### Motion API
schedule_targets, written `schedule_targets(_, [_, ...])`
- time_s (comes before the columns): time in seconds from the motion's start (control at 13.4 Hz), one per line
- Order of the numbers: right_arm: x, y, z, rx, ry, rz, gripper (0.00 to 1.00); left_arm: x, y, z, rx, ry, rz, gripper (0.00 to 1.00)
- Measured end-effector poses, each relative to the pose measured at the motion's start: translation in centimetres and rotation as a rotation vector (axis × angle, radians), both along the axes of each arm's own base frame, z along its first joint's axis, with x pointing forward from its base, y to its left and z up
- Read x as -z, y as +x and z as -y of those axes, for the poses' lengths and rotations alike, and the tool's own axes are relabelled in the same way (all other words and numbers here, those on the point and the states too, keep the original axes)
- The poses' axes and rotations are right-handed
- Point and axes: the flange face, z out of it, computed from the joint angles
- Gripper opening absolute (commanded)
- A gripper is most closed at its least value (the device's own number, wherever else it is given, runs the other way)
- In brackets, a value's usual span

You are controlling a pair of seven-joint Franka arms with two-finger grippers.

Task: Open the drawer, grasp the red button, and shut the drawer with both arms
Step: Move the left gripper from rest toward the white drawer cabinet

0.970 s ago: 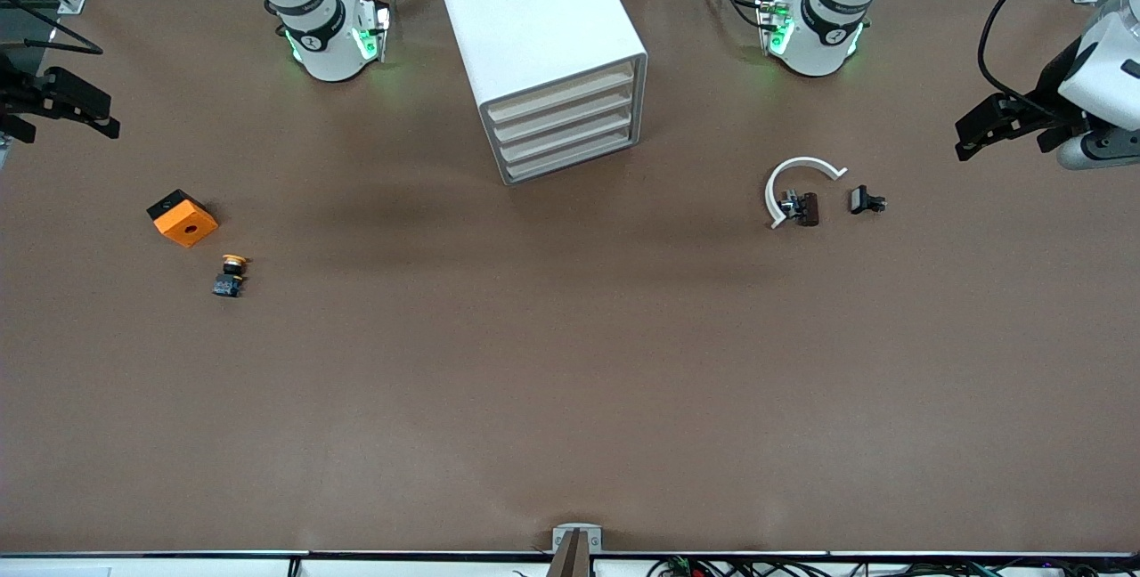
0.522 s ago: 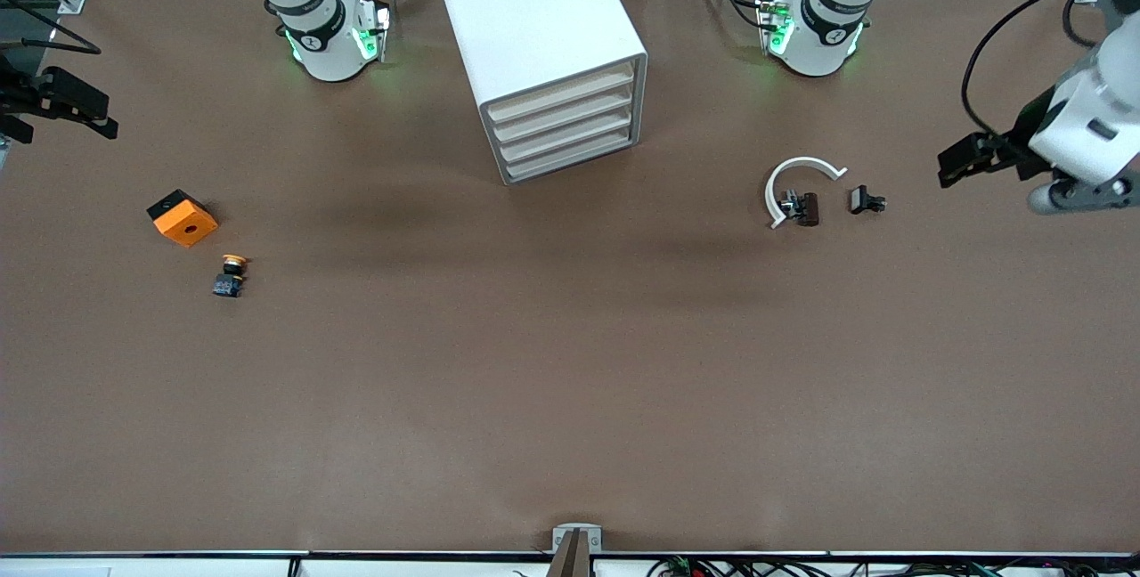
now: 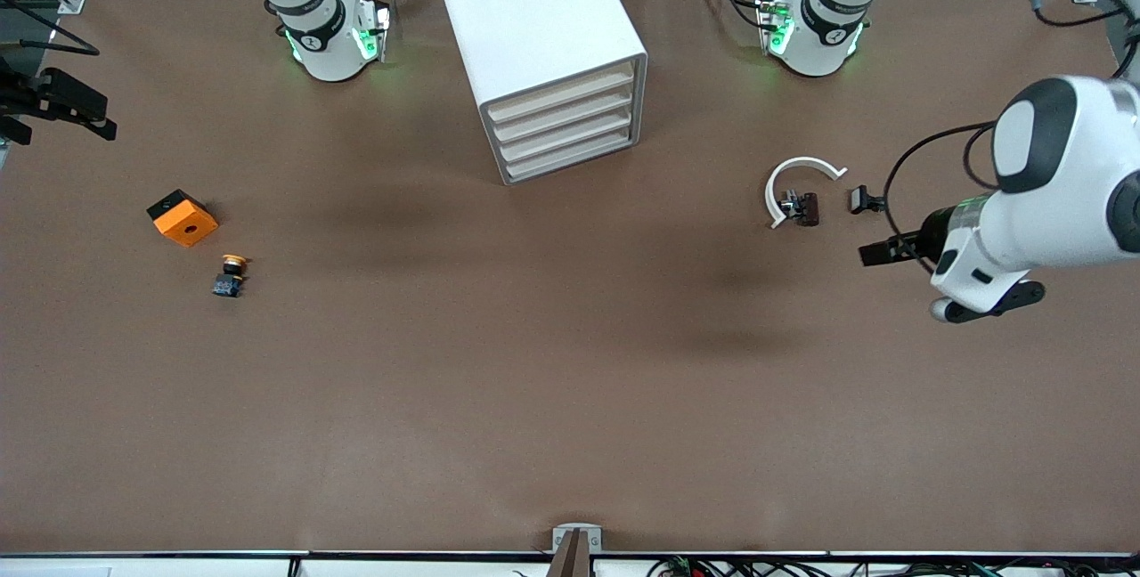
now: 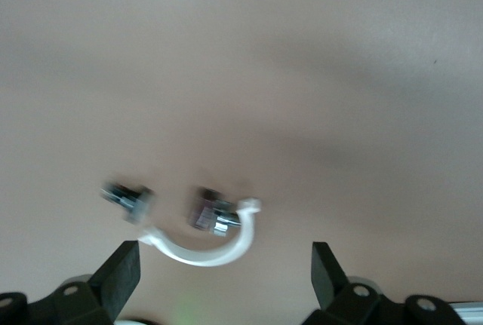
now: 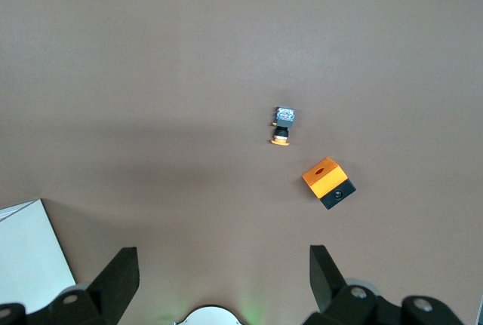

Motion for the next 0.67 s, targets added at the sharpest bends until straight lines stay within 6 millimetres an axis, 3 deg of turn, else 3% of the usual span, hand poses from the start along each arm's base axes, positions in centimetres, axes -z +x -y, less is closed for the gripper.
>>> schedule_targets(0.37, [-0.1,0.0,0.2,0.003,0.000,0.002,1.00,8.2,1.5,3.3,-0.410,0.027,-0.178,1.00])
schedule_targets(0.52, [-0.1,0.0,0.2,0.003,0.000,0.003,1.00,11.0,2.2,6.2,-0.563,0.042,-0.241,1.00])
schedule_targets(0.67, [-0.1,0.1,0.2,0.004,0.000,0.003,1.00,14.0,2.5,10.5,-0.736,0.097,-0.317,1.00])
